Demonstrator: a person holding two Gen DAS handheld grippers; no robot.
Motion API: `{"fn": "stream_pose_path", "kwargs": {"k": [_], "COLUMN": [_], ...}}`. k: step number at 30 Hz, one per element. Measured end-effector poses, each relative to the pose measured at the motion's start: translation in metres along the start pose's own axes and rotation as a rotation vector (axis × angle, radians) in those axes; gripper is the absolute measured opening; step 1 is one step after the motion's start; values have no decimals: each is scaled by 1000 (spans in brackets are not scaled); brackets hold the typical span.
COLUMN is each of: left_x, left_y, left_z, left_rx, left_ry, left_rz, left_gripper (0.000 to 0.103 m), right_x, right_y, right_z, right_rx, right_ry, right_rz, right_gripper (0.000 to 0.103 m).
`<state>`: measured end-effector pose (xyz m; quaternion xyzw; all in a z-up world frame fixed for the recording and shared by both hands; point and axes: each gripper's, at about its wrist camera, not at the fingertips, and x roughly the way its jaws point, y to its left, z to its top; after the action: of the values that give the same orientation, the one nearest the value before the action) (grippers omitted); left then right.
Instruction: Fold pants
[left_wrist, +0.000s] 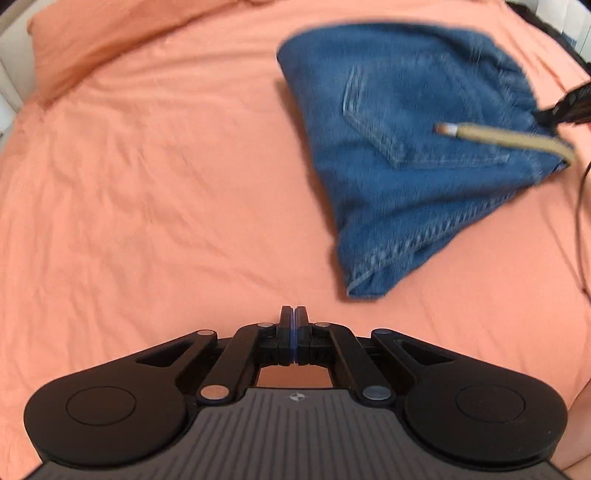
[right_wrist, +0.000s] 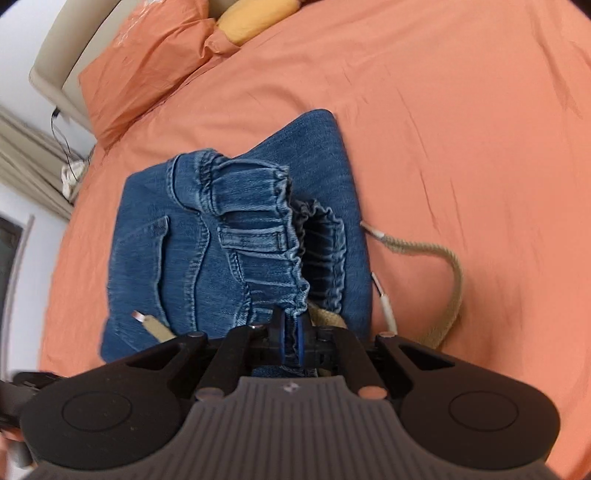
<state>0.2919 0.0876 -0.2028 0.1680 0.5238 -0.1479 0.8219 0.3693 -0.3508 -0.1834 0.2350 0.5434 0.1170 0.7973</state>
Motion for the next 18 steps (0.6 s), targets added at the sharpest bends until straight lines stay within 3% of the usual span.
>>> {"fn": "stream_pose_path", "kwargs": {"k": [5, 9, 13, 16, 18], "left_x": [-16, 5, 39, 61, 69], "left_y": [-2, -15, -44, -68, -76], "left_z": [34, 73, 102, 108, 107], "left_rx": [-89, -179, -148, -83, -60], "left_ry": [-118, -180, -144, -78, -66], "left_rz": [-98, -198, -237, -190, -171], "left_gripper": [6, 7, 7, 7, 6], "right_x": [10, 6, 6, 6, 4], "right_y": [11, 14, 7, 0, -5], "right_z": [-1, -6, -5, 0, 4], "right_rx": [-92, -121, -80, -41, -6], "right_ry": [-9, -16, -22, -13, -9], "right_rz": [-48, -69, -41, 5, 40], "right_gripper": [3, 7, 9, 14, 32]}}
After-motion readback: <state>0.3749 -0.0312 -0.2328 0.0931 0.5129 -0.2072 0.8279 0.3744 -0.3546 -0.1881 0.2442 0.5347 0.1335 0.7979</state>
